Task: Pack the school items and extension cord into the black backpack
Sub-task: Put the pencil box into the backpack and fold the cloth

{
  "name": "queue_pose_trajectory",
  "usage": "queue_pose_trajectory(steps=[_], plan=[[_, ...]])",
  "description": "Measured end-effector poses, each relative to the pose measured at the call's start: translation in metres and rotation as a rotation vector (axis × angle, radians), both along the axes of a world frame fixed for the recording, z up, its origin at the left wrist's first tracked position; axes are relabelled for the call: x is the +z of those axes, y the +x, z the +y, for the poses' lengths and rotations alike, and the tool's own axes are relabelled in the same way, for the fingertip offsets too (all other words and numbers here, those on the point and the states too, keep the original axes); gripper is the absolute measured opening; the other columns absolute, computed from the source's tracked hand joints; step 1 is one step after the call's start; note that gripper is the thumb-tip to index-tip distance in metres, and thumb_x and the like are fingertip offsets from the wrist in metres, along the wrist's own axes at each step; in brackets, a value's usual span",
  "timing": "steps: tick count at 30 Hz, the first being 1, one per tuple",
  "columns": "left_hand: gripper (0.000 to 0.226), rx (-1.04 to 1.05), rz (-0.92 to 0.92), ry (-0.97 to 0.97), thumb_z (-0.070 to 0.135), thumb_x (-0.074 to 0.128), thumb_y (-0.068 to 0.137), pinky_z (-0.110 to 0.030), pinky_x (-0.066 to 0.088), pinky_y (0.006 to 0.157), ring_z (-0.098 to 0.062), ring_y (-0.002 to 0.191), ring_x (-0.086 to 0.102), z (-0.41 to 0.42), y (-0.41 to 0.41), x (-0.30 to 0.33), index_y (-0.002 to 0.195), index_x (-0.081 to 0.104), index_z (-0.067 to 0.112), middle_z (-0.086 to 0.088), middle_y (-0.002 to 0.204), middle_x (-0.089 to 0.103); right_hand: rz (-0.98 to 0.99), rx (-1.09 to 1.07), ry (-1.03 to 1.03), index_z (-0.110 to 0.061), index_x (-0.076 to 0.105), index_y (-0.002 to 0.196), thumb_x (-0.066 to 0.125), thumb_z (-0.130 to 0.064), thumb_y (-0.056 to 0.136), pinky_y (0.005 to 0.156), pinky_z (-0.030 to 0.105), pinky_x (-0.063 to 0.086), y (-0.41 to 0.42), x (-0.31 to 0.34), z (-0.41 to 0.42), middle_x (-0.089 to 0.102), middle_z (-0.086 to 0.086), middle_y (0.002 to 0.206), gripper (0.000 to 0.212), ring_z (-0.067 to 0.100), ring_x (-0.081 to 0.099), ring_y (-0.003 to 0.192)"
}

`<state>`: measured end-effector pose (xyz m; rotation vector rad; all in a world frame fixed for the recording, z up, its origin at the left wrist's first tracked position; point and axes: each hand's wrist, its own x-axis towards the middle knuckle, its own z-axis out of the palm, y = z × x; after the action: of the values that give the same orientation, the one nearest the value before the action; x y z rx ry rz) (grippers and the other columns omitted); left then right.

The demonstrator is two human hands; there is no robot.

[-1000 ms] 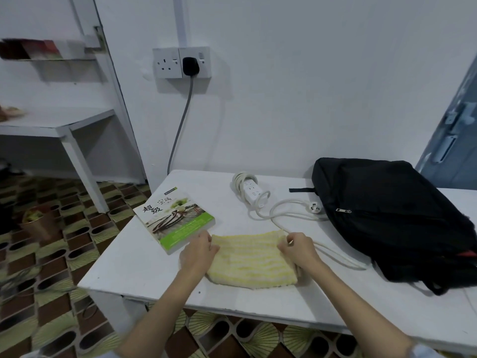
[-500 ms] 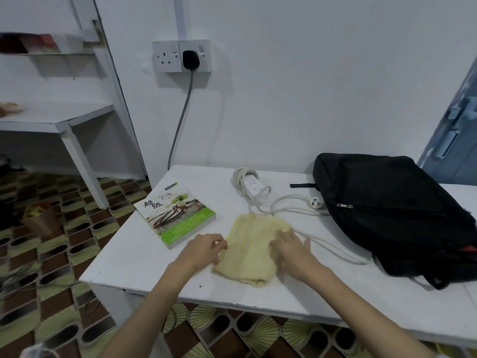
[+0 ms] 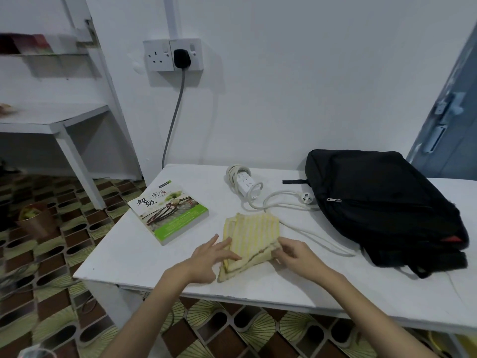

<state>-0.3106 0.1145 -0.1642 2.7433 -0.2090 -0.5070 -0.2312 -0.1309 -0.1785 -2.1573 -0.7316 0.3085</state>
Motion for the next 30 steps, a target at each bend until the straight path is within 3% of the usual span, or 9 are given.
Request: queue_pose_trajectory(steps=[5,8,10,12,18,21,24,26,30], plan=[[0.093,-0.042,0.029,-0.092,0.036,0.075,0.074,-0.035,-0.006,0.115,-0.007,0.137,-0.021,-0.019,0.002,0.006,0.147,0.020,0.021,0.017,0.148,-0.014,0.102,-0.157,0.091,-0.018,0.065,0.089,0.049,-0.056,0.079,0.062,0.033,0.037,0.010,0.003,-0.005,0.061,0.026,0.076,0.042,0.036,0.052,0.064],[0.073,0.184,-0.143,-0.554,0.031,0.075,0.077,-0.021,0.020,0.110,-0.011,0.139,0.020,-0.032,0.007,0.007,0.140,0.040,0.015,0.009,0.146,0.030,0.229,-0.193,0.134,-0.004,0.064,0.096,0.051,-0.029,0.095,0.055,0.027,0.041,0.013,0.012,-0.004,0.057,0.011,0.072,0.029,0.021,0.052,0.062],[0.038,0.341,-0.123,-0.866,0.022,0.068,0.084,-0.018,0.048,0.086,-0.017,0.113,0.058,-0.038,0.012,0.008,0.120,0.060,0.011,0.001,0.120,0.063,0.262,-0.241,0.130,-0.002,0.064,0.091,0.049,-0.024,0.096,0.052,0.028,0.046,0.019,0.011,-0.004,0.058,0.007,0.069,0.028,0.020,0.055,0.058],[0.025,0.454,-0.125,-0.928,0.023,0.062,0.088,-0.021,0.052,0.078,-0.016,0.100,0.065,-0.042,0.020,0.003,0.110,0.065,0.011,-0.002,0.107,0.069,0.237,-0.302,0.115,0.000,0.064,0.085,0.052,-0.027,0.094,0.059,0.039,0.052,0.025,0.009,-0.004,0.059,0.007,0.067,0.031,0.023,0.057,0.059],[0.009,0.706,-0.252,-0.507,0.025,0.061,0.087,-0.014,0.034,0.048,-0.016,0.079,0.057,-0.052,0.034,0.003,0.084,0.059,0.017,0.006,0.075,0.058,0.107,-0.450,0.009,-0.010,0.054,0.062,0.065,-0.030,0.084,0.063,0.031,0.048,0.027,0.007,0.006,0.059,0.004,0.061,0.032,0.025,0.060,0.064],[0.033,0.721,-0.285,-0.211,0.023,0.063,0.083,-0.025,0.036,0.067,-0.027,0.103,0.054,-0.061,0.036,0.008,0.110,0.047,0.013,-0.004,0.107,0.053,0.047,-0.447,-0.102,-0.020,0.051,0.066,0.064,-0.037,0.083,0.063,0.029,0.046,0.026,0.007,0.014,0.059,-0.005,0.069,0.028,0.018,0.058,0.071],[0.071,0.531,-0.365,0.098,0.010,0.057,0.082,-0.037,0.033,0.098,-0.027,0.133,0.029,-0.064,0.044,0.005,0.142,0.021,0.018,-0.006,0.149,0.020,-0.020,-0.446,-0.212,-0.021,0.049,0.081,0.061,-0.042,0.082,0.067,0.030,0.043,0.024,0.006,0.021,0.064,-0.003,0.085,0.024,0.020,0.060,0.084],[0.073,0.307,-0.321,0.144,-0.003,0.044,0.081,-0.040,0.017,0.112,-0.021,0.142,0.013,-0.067,0.051,0.006,0.145,0.020,0.022,-0.001,0.156,0.010,-0.021,-0.440,-0.225,-0.020,0.044,0.090,0.062,-0.042,0.082,0.065,0.031,0.040,0.024,0.008,0.022,0.062,0.000,0.089,0.030,0.023,0.060,0.089],[0.048,0.220,-0.091,0.087,0.008,0.031,0.092,-0.039,0.019,0.109,-0.021,0.130,0.037,-0.069,0.062,0.009,0.138,0.035,0.021,0.000,0.142,0.042,0.063,-0.485,-0.144,-0.019,0.048,0.093,0.064,-0.041,0.080,0.064,0.031,0.042,0.027,0.012,0.014,0.060,-0.001,0.086,0.030,0.021,0.060,0.084]])
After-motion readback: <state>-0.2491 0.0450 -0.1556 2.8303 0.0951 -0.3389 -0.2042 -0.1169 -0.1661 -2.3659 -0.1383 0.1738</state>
